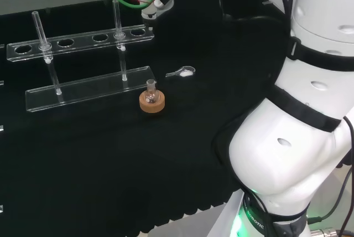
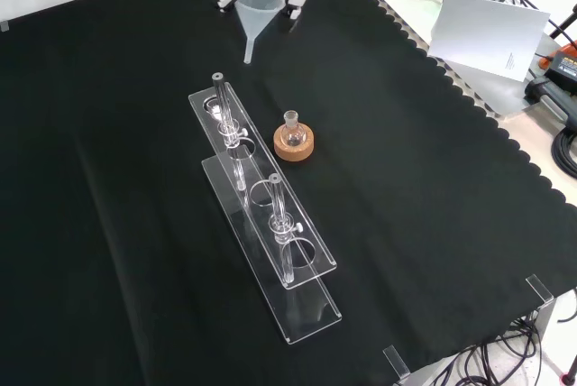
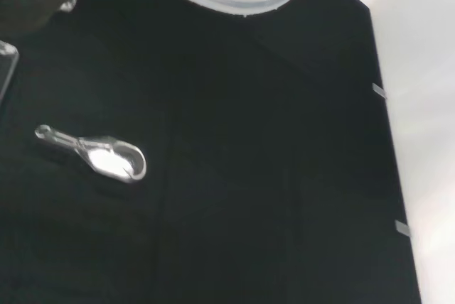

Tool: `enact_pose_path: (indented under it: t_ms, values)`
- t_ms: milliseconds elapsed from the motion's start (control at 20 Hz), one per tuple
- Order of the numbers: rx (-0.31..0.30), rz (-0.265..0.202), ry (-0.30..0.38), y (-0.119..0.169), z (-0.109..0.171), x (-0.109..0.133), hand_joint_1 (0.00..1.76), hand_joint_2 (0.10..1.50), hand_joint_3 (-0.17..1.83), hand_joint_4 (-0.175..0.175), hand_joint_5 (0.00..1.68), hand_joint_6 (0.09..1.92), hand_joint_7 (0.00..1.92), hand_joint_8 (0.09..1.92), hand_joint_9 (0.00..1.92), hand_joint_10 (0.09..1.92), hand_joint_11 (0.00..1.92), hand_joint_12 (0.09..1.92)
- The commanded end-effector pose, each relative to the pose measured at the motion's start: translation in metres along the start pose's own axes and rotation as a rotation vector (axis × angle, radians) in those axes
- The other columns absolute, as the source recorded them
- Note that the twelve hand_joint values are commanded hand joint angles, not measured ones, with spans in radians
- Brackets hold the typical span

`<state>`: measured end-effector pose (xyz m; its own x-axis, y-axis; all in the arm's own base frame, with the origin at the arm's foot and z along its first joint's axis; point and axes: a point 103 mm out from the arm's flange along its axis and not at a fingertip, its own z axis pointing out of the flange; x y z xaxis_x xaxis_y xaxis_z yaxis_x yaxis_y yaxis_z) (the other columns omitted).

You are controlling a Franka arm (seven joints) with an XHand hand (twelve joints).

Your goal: Place the funnel on the round-bottom flask.

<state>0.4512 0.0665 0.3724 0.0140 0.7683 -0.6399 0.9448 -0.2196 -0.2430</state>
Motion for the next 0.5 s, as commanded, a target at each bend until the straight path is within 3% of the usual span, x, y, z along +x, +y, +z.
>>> enact_pose_path:
  t_ms: [50,300,500]
  values:
    - [0.054,0.001,-0.035,-0.032,0.019,0.0,1.0,1.12,0.02,0.175,0.93,1.07,1.12,0.64,1.44,0.22,0.82,1.12]
    - [0.063,0.0,-0.064,-0.047,0.02,0.016,1.0,1.12,0.02,0.175,0.93,1.07,1.12,0.64,1.44,0.21,0.82,1.12]
    - [0.047,-0.029,-0.092,-0.058,0.023,0.036,1.0,1.12,0.01,0.175,0.93,1.08,1.12,0.64,1.44,0.21,0.82,1.12]
